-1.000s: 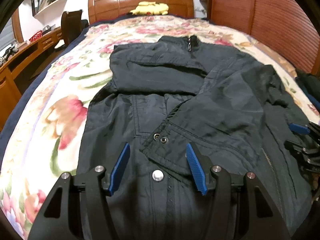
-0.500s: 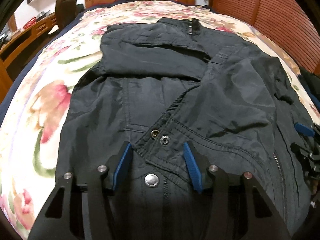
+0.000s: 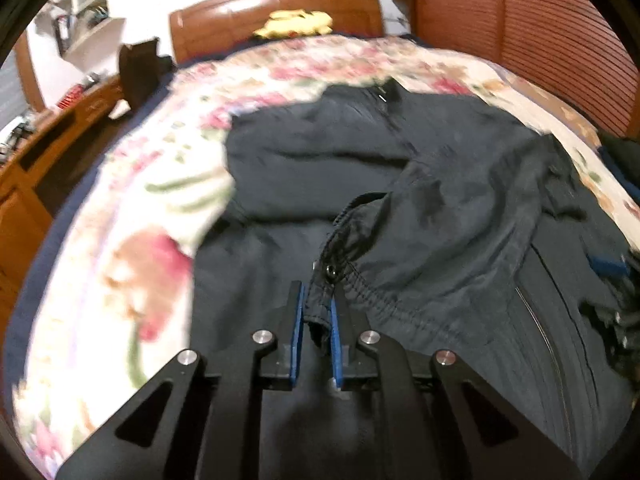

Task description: Fold large clothes

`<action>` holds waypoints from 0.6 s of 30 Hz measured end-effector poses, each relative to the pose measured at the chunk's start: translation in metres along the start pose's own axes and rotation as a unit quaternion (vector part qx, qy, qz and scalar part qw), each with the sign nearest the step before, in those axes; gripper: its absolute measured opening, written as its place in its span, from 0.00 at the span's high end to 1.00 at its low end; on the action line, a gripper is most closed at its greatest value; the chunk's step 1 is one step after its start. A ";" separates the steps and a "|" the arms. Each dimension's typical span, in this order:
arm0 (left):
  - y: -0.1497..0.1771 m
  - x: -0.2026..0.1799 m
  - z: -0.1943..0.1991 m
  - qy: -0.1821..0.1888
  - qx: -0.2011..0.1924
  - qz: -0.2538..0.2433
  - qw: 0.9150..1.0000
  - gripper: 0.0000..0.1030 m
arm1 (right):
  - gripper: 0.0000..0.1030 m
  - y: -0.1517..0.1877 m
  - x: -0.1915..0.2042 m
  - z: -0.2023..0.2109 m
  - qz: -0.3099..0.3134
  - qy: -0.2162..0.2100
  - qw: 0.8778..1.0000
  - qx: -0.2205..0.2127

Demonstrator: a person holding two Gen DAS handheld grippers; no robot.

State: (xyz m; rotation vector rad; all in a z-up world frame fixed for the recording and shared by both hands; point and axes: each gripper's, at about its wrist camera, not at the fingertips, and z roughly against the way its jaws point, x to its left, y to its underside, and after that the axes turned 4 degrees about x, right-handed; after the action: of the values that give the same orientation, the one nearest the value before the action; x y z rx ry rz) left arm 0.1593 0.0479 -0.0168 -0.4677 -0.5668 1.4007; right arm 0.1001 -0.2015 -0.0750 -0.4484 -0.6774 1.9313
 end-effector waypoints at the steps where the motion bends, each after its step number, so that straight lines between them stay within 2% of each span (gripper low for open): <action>1: -0.006 0.005 0.002 -0.005 -0.004 0.003 1.000 0.91 | 0.32 0.000 0.000 0.000 0.000 0.000 1.000 0.000; 4: -0.024 0.015 0.003 -0.023 -0.012 0.004 1.000 0.91 | 0.32 0.000 0.000 0.000 0.000 -0.001 1.000 0.000; 9: -0.034 0.019 0.006 -0.028 -0.027 0.003 0.999 0.91 | 0.32 0.001 0.001 0.000 -0.001 -0.005 1.000 0.002; 16: -0.011 0.016 0.012 0.010 -0.038 0.012 0.999 0.86 | 0.31 0.001 -0.001 0.000 -0.001 -0.008 1.000 0.003; 17: -0.007 0.015 0.016 0.021 -0.048 0.011 0.999 0.83 | 0.31 0.001 0.000 0.000 -0.001 -0.007 1.000 0.003; 18: -0.002 0.015 0.021 0.031 -0.057 0.010 0.998 0.77 | 0.31 0.001 0.000 0.000 -0.001 -0.007 1.000 0.003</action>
State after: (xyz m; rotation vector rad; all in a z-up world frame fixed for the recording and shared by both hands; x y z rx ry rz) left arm 0.1487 0.0623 0.0021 -0.6083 -0.5956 1.3733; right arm 0.0994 -0.2020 -0.0752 -0.4314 -0.6800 1.9363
